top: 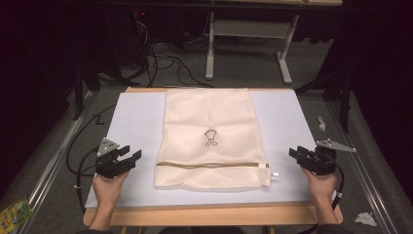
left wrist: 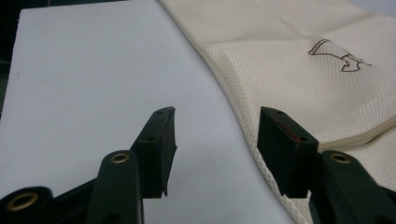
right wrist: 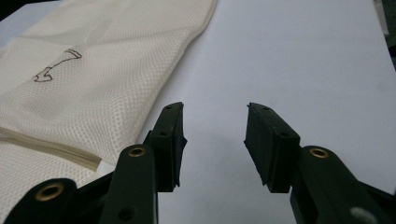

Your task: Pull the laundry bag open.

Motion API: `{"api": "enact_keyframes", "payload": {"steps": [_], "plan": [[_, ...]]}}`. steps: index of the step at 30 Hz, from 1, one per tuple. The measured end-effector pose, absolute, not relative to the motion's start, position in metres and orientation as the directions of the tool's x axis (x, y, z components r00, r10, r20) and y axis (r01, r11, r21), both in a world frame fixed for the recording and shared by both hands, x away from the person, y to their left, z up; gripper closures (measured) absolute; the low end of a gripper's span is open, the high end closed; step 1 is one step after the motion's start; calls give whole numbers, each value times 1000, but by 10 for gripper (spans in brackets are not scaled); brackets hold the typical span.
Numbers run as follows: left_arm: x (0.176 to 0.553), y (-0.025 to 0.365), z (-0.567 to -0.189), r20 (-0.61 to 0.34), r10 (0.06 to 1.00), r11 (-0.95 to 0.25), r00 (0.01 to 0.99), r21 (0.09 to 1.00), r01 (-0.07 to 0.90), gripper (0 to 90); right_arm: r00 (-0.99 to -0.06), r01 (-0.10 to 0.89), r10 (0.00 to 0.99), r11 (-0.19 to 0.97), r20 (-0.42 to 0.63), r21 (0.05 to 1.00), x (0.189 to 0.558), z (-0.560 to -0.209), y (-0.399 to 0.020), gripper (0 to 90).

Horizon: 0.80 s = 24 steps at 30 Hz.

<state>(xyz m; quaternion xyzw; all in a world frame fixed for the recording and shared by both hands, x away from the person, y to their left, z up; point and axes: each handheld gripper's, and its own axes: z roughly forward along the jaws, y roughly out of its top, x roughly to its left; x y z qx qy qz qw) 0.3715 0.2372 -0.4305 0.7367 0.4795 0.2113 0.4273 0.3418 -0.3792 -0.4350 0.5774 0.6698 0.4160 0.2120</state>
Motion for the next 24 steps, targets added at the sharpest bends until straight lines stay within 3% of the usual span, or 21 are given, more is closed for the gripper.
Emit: {"api": "enact_keyframes", "payload": {"steps": [12,24], "plan": [[380,235,-444,-129,890,-155,438,817,556,470,-235,622,955,5,180,783,348,-447,-375,576],[392,226,-457,-97,897,-189,431,799,571,464,-245,616,961,51,130,786,357,-457,-364,570]]}}
